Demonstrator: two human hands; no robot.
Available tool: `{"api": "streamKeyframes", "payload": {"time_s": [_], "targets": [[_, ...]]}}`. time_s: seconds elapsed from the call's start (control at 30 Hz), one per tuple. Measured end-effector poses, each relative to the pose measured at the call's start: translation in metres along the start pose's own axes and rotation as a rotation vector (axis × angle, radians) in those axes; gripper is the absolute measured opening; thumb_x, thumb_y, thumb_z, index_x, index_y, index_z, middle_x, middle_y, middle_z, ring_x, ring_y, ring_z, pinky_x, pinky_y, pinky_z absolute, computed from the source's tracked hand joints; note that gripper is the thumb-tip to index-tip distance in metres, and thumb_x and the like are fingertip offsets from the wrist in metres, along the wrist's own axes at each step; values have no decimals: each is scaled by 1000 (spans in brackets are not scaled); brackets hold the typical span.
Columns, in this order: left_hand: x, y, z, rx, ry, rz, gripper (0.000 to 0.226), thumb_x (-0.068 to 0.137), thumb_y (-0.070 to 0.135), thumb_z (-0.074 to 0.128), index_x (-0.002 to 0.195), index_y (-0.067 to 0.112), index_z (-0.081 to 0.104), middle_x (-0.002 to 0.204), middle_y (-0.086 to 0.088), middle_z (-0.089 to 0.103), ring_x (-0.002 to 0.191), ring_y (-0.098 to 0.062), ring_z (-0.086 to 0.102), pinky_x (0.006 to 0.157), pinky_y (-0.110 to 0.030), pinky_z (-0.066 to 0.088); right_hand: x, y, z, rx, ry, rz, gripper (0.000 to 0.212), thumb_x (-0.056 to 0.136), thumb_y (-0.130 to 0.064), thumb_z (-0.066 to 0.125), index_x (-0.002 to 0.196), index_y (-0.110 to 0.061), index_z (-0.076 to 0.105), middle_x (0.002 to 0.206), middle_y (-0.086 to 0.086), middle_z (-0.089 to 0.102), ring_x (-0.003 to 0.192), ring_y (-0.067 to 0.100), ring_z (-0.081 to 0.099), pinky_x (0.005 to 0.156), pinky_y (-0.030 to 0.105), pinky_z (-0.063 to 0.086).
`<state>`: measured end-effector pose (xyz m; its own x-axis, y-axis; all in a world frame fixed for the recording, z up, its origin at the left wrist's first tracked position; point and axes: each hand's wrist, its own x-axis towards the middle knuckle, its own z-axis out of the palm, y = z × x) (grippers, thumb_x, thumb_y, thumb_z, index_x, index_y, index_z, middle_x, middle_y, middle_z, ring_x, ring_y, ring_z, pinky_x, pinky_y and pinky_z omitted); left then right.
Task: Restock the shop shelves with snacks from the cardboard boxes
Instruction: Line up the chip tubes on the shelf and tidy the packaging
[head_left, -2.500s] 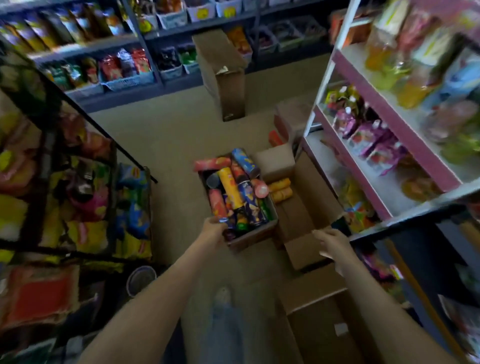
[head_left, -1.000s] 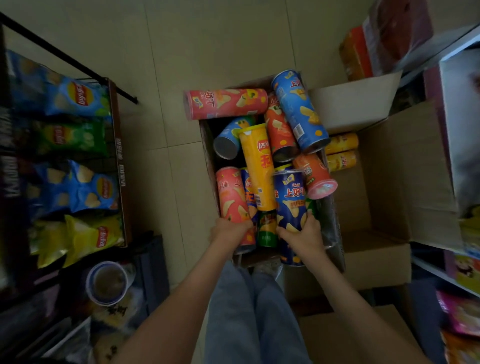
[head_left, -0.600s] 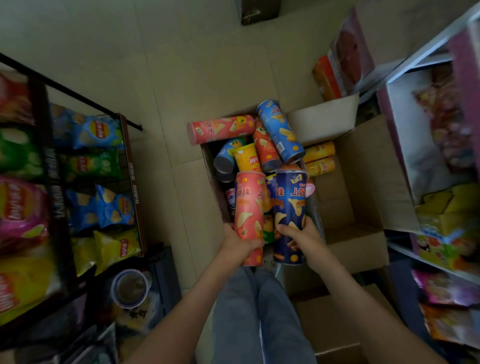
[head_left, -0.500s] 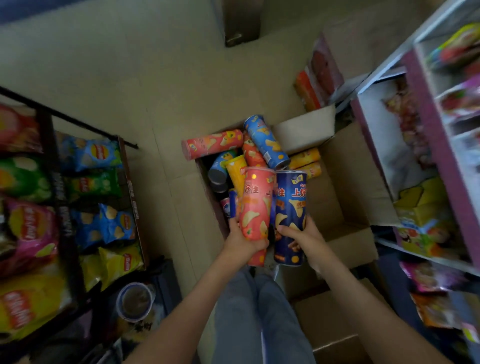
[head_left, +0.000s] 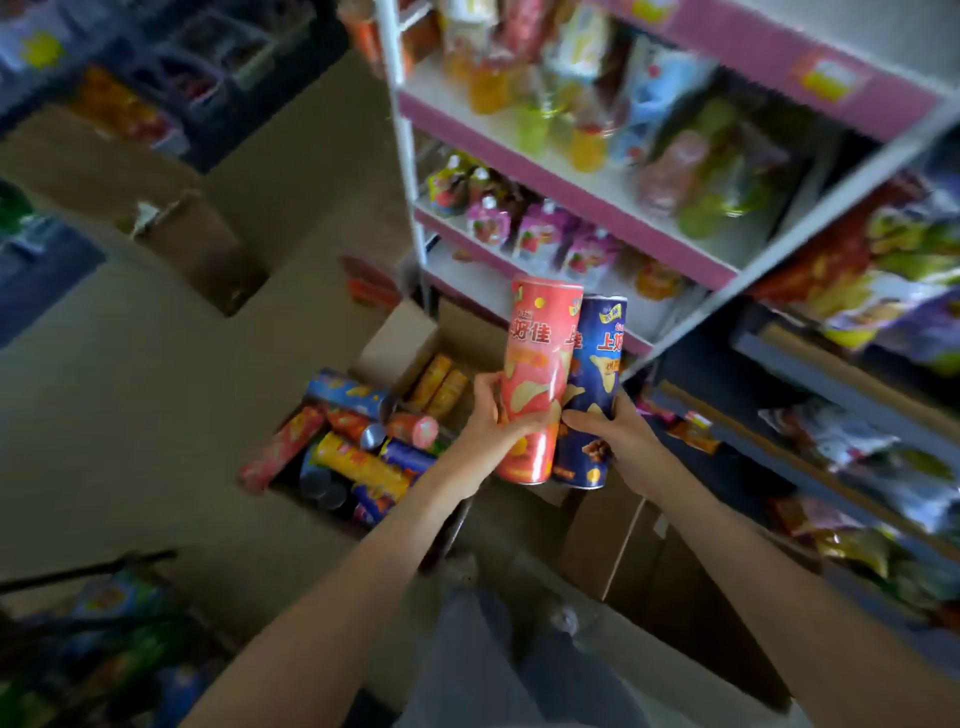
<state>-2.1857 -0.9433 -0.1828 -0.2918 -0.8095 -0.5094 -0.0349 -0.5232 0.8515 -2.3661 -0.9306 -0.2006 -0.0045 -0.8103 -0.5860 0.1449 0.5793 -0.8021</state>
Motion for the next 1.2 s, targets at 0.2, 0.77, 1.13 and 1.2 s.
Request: {"api": "streamKeyframes", "payload": {"time_s": [0.2, 0.77, 1.13, 1.2], "targets": [[-15, 21, 131, 174, -382, 27, 72, 81, 5, 73, 130, 25, 24, 121, 1, 56, 100, -2, 59, 87, -27, 49, -102, -1, -127, 135, 112, -87, 71, 59, -18, 83, 123, -14, 50, 115, 9, 69, 102, 28, 68, 81, 44, 57], [-153, 18, 585, 232, -830, 288, 52, 76, 32, 71, 117, 36, 39, 113, 6, 62, 93, -1, 65, 73, -21, 53, -406, 26, -465, 365, 601, -463, 56, 67, -21, 72, 118, -11, 53, 84, 4, 71, 61, 18, 64, 50, 26, 47], [-241, 24, 829, 452, -1123, 486, 72, 59, 48, 81, 119, 27, 46, 110, 6, 63, 98, -9, 64, 82, -28, 53, -587, 37, -619, 385, 1096, -712, 71, 64, -18, 81, 127, -2, 51, 112, 14, 70, 98, 30, 68, 83, 45, 56], [-259, 21, 875, 461, -1121, 516, 76, 56, 52, 81, 120, 25, 51, 111, 5, 66, 98, -10, 65, 84, -31, 54, -621, 43, -655, 374, 1127, -739, 66, 69, -13, 79, 127, 0, 50, 114, 19, 68, 98, 33, 67, 85, 48, 54]]}}
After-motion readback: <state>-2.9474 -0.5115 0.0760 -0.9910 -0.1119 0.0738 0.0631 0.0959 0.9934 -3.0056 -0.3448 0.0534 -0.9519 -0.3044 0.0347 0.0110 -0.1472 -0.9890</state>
